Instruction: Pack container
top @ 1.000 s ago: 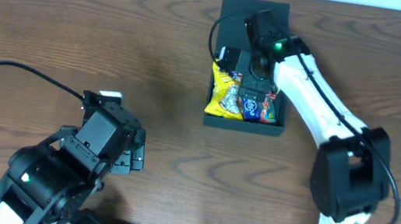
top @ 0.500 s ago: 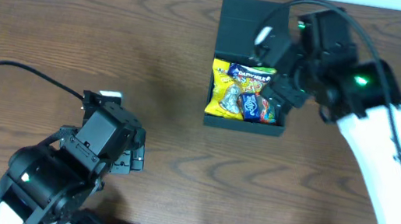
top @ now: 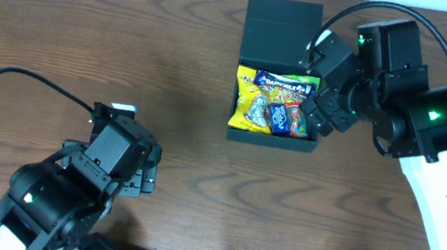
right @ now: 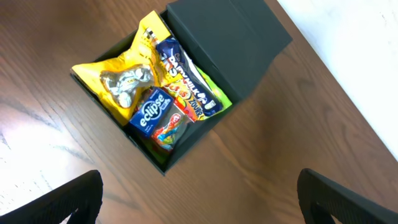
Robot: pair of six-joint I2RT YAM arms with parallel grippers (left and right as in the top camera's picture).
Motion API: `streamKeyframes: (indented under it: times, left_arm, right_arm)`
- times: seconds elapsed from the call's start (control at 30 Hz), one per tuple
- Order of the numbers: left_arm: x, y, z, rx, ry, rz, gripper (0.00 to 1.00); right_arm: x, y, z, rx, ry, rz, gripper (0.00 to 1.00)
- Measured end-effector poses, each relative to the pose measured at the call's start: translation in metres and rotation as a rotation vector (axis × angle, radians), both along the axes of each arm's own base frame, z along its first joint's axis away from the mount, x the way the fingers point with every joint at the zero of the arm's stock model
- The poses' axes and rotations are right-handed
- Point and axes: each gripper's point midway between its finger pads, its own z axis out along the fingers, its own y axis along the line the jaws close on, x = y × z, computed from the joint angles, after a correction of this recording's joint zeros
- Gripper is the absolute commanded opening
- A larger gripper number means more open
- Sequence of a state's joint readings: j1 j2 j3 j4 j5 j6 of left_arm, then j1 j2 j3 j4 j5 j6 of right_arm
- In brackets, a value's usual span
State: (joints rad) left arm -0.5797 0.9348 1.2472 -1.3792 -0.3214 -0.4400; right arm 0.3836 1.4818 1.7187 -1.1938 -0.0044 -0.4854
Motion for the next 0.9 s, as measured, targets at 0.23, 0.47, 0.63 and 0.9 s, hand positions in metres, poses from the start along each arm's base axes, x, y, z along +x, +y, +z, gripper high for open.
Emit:
streamKeyframes:
  times: [0.23,0.47,0.63,0.9]
  left_arm:
    - [0.006,-0.005,0.004,-0.024,-0.03,0.0,0.95]
    - [0.015,-0.03,0.009,-0.169,-0.056,-0.016,0.95]
    - [0.015,-0.038,0.01,-0.21,-0.051,-0.023,0.95]
    - [-0.002,-0.009,-0.002,-0.1,0.012,0.069,0.95]
  right_arm:
    - [0.0,0.0,0.0,0.003,0.001,-0.005,0.99]
    - [0.0,0.0,0.0,0.004,0.002,-0.005,0.99]
    - [0.0,0.0,0.0,0.004,0.002,-0.006,0.99]
    - [-0.003,0.001,-0.002,0.006,0.015,-0.001,0.99]
